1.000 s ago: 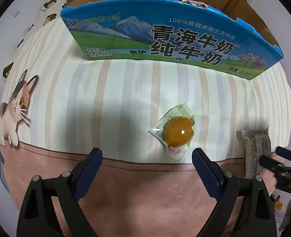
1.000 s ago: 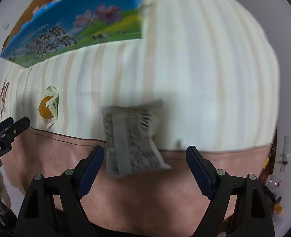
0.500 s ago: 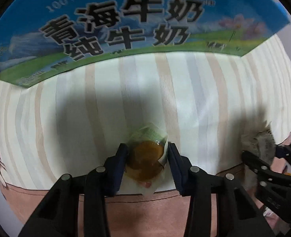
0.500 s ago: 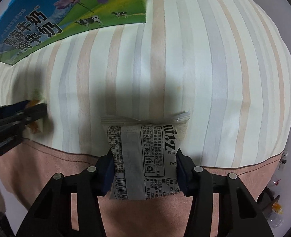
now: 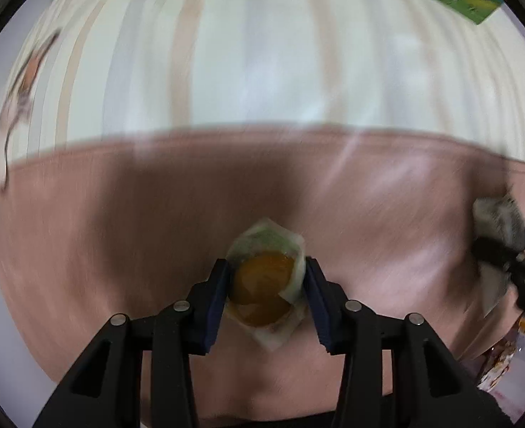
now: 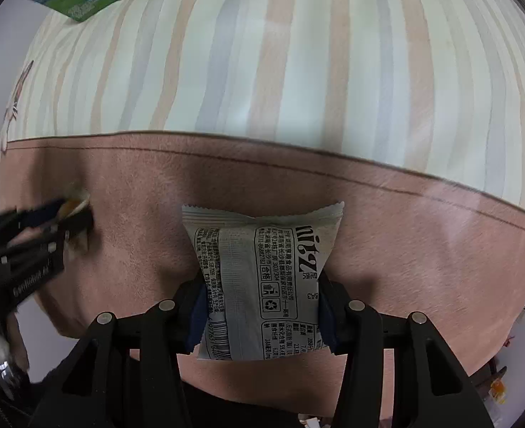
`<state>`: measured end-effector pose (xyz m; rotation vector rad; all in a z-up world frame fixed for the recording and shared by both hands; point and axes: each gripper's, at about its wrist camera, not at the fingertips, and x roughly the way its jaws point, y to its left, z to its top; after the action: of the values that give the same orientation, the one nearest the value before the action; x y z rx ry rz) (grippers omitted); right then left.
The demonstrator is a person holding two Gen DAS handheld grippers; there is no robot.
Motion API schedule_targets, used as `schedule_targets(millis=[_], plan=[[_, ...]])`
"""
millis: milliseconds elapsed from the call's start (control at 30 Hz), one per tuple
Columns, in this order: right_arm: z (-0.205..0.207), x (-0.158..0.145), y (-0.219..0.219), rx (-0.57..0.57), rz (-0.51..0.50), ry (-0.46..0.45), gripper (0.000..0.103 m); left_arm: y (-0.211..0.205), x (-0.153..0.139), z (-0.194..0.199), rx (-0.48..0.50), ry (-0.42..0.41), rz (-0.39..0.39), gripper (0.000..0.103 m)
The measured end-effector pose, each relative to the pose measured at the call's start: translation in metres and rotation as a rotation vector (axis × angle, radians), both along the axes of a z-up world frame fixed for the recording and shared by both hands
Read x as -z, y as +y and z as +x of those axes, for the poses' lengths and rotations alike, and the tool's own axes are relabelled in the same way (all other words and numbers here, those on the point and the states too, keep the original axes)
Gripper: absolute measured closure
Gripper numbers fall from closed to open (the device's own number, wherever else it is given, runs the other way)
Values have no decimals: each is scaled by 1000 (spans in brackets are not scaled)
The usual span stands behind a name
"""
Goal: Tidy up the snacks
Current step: 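Grasp the round orange candy with the left tool while the right grasps the white pack, then carry both items into the cardboard box and open both tools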
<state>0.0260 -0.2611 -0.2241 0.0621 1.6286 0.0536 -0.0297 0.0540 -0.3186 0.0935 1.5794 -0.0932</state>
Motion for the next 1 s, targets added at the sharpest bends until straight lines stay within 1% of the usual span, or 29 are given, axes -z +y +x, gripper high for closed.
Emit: schedule_targets(millis=[67,133,167,200,233,267,300,333,367,467,567,633,667,700,733,767,800,833,867,900,1000], plan=[[5,2,-5,18,13,12,45,2,2,-4,-19,0,7,54],[11,-2,-9,28,36,18,40,4,1,-6,-27,12,5,54],[11,-5,-9,13,28,19,32,7,0,-10,-29,16,-8,54],[15,-5,-10,-14,4,17,17,9,-2,-13,-39,20,-42,54],[14,-4,-8,-34,-16,11,11,17,-1,-12,-49,26,-61,54],[13,-3,-8,-53,-27,10,7,20,2,-14,-63,40,-86,51],[12,0,-6,-55,-32,15,7,26,3,-17,-71,45,-94,48],[9,4,-6,-48,-36,15,7,30,6,-18,-81,50,-101,42],[9,4,-8,-38,-43,6,7,34,9,-19,-93,58,-103,39],[7,15,14,-28,-50,4,6,42,12,-20,-101,66,-123,38],[7,17,22,-25,-64,-9,6,46,8,-12,-96,73,-116,37],[7,20,28,-34,-83,-17,6,40,14,-10,-94,72,-108,37],[4,28,44,-35,-91,-24,6,41,14,-10,-96,69,-106,37],[2,30,46,-34,-99,-33,7,41,14,-12,-97,63,-102,37],[1,29,47,-35,-105,-42,7,25,19,-5,-96,59,-99,37],[0,34,56,-37,-116,-50,10,20,18,-7,-97,52,-93,43],[-2,35,62,-40,-127,-64,19,17,17,-12,-95,45,-81,46],[-5,33,63,-43,-132,-77,26,15,16,-15,-91,41,-77,46],[-10,28,61,-44,-133,-88,39,12,15,-18,-90,38,-73,46],[-13,24,63,-42,-132,-98,47,9,13,-19,-87,36,-68,46],[-17,17,62,-41,-127,-110,51,2,11,-24,-80,30,-53,46]])
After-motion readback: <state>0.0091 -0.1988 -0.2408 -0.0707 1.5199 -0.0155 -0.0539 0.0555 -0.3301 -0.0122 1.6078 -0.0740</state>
